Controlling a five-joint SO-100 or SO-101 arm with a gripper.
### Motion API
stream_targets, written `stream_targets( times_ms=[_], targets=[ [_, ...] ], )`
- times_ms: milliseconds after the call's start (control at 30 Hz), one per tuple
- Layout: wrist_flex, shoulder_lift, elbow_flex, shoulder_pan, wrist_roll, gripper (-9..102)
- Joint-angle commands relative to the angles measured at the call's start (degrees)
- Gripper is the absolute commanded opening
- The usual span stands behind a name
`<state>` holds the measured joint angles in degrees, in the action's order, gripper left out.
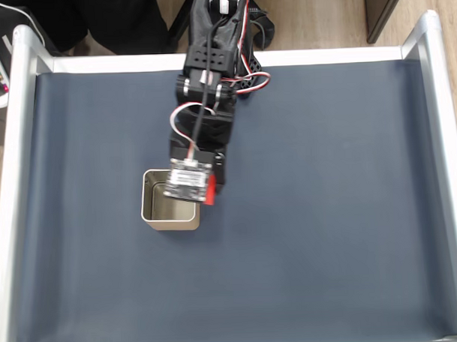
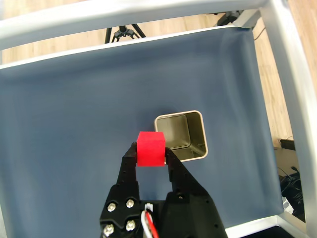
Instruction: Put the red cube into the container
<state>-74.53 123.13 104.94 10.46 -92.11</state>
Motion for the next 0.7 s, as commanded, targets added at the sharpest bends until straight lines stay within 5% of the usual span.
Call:
stream_targets(
  times_ms=[0, 667],
  targets=[
    [1.23, 0.35, -2.90, 3.60, -1.32, 0],
    [15.56, -2.29, 10.02, 11.69, -0.26, 0]
  ],
)
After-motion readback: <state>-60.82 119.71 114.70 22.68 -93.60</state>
